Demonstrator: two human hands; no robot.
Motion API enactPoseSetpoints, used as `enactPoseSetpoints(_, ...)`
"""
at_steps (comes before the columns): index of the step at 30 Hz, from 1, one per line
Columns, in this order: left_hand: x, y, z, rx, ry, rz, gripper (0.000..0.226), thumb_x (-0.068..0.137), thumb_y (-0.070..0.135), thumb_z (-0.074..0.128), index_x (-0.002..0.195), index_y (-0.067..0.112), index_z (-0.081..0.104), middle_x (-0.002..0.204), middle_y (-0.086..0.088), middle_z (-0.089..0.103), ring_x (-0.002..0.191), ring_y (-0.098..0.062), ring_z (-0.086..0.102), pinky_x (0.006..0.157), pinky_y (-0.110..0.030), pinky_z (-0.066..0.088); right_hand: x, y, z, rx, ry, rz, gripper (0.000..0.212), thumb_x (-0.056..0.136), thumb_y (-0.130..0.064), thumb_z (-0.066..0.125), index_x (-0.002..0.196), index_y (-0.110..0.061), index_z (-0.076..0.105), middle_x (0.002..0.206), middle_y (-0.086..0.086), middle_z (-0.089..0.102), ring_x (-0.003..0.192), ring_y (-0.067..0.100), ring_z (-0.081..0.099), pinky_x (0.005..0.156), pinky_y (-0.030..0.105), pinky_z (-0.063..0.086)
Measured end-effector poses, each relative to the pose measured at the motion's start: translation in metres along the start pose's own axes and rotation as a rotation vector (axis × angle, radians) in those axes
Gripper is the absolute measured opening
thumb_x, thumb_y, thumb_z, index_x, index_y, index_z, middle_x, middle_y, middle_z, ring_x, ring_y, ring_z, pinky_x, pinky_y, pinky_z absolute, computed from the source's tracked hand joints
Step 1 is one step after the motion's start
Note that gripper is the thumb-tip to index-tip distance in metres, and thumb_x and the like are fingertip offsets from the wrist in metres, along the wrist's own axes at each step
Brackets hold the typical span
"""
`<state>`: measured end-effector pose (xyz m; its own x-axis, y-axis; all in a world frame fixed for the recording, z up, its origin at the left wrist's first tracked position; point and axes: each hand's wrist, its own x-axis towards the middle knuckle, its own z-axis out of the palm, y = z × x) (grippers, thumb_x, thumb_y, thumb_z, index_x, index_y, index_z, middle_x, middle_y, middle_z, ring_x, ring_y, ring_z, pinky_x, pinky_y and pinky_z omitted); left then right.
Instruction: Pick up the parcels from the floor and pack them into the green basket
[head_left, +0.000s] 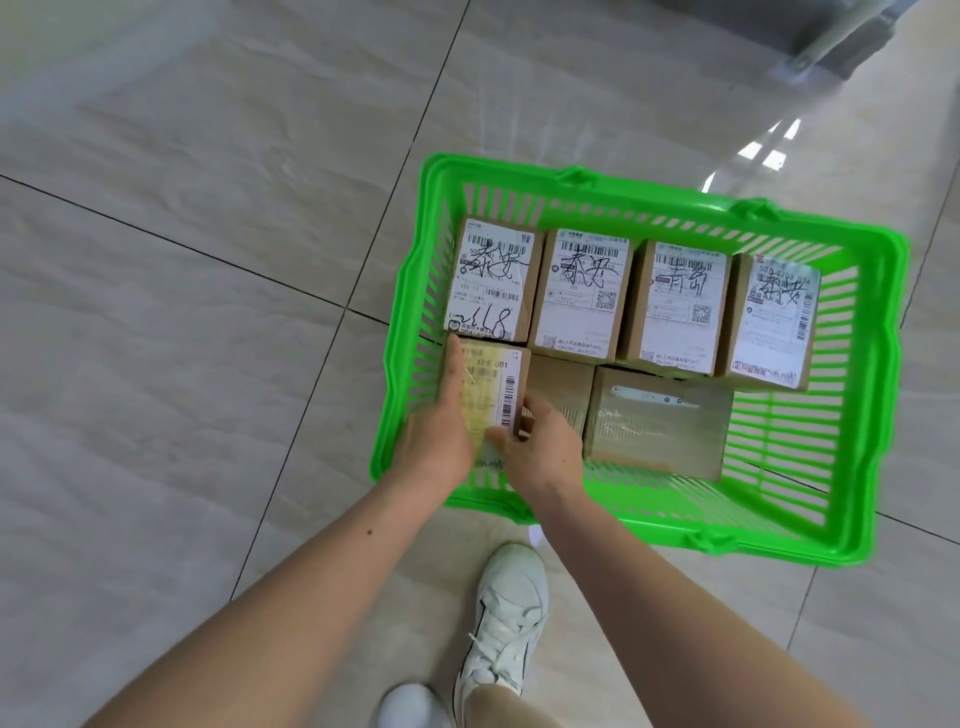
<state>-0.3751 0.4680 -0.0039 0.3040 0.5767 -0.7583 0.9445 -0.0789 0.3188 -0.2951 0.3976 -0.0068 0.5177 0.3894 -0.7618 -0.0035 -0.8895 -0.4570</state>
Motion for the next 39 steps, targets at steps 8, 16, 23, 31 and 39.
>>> enactPoseSetpoints(8,-0.056,0.008,-0.026,0.039,0.084,-0.027,0.056,0.099,0.019,0.039,0.151,0.019,0.02,0.126,-0.023,0.059,0.113,-0.041,0.056,0.087,-0.044,0.045,-0.061,-0.01,-0.04,0.029,0.016,0.056,0.049,0.09,-0.026,0.064,0.133,-0.007,0.05,0.132,0.011,0.062,0.118,0.028,0.06,0.1,0.038,0.045)
enactPoseSetpoints(16,-0.142,0.03,-0.068,0.047,0.086,-0.001,0.024,0.098,0.025,0.038,0.11,0.017,0.057,0.119,-0.013,0.064,0.109,-0.036,0.057,0.089,-0.042,0.049,-0.158,-0.009,-0.096,0.154,0.125,0.048,0.033,0.092,-0.022,0.058,0.122,-0.01,0.062,0.121,0.005,0.068,0.115,0.022,0.061,0.096,0.028,0.043)
enactPoseSetpoints(23,-0.227,0.058,-0.065,0.019,0.085,0.092,0.02,0.095,0.028,0.045,0.099,0.018,0.062,0.11,-0.007,0.068,0.106,-0.032,0.06,0.088,-0.038,0.05,-0.253,0.022,-0.136,0.308,0.183,0.029,0.033,0.089,-0.02,0.058,0.12,-0.012,0.065,0.115,0.003,0.07,0.111,0.018,0.063,0.099,0.031,0.047)
enactPoseSetpoints(31,-0.301,0.121,0.002,0.029,-0.047,0.198,0.016,0.087,0.029,0.052,0.088,0.02,0.065,0.094,-0.003,0.073,0.096,-0.028,0.066,0.086,-0.038,0.053,-0.326,0.113,-0.199,0.488,0.33,0.139,0.034,0.088,-0.022,0.058,0.121,-0.019,0.064,0.11,-0.002,0.069,0.104,0.016,0.064,0.094,0.028,0.048)
enactPoseSetpoints(39,-0.365,0.195,0.133,0.111,-0.194,0.272,0.023,0.076,0.04,0.05,0.08,0.021,0.064,0.09,0.001,0.074,0.093,-0.025,0.069,0.087,-0.041,0.055,-0.363,0.263,-0.261,0.642,0.426,0.295,0.031,0.087,-0.023,0.057,0.117,-0.021,0.064,0.107,-0.004,0.068,0.098,0.018,0.066,0.095,0.038,0.052)
